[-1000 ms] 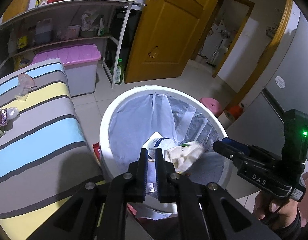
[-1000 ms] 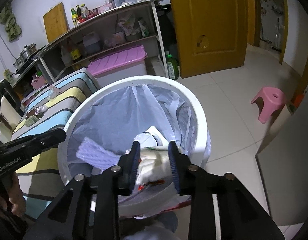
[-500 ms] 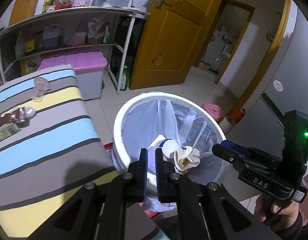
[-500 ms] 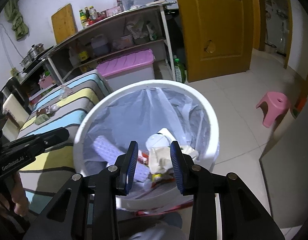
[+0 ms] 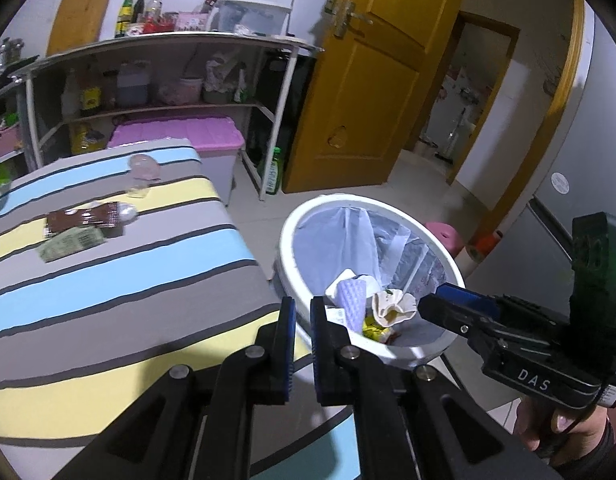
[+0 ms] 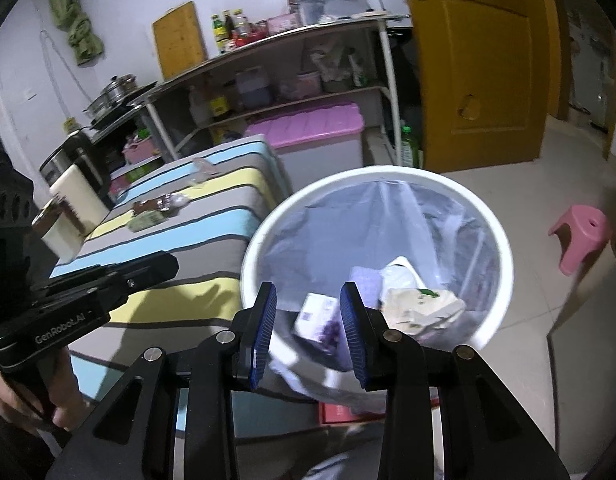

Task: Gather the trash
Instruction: 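Move both open tools back toward the brown wrapper on the table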

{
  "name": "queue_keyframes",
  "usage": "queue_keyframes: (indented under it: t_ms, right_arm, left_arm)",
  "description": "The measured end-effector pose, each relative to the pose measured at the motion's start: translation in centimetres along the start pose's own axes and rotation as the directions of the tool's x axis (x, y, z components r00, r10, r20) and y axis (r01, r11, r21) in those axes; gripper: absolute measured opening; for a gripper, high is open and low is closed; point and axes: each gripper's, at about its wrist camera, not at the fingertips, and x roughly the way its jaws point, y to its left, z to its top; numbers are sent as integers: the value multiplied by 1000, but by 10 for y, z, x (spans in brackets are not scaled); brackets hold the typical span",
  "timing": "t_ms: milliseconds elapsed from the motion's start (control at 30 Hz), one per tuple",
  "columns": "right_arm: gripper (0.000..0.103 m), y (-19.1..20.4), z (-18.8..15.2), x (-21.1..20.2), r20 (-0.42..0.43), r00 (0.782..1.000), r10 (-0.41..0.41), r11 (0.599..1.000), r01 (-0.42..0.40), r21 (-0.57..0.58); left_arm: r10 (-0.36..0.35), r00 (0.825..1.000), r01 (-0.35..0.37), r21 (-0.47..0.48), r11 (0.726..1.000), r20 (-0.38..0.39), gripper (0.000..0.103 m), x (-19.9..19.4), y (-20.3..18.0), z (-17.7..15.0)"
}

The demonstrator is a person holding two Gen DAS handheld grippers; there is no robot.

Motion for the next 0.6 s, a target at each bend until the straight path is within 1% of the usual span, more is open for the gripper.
queue_keyframes:
  t_ms: [200, 367, 600]
  right_arm:
    - [34, 24, -2, 1, -3, 1000, 24, 998, -24, -52]
    - [34, 42, -6, 6, -27, 998, 55, 994, -58, -89]
    - [35, 64, -11, 13, -39, 993, 107, 986, -111, -125]
  left_arm:
    - [45, 999, -44, -13, 999, 28, 6, -21, 13, -10]
    - [86, 996, -85, -36, 996, 39, 6, -33, 26, -20]
    - [157, 986, -154, -57, 986, 59, 6, -49, 48, -35]
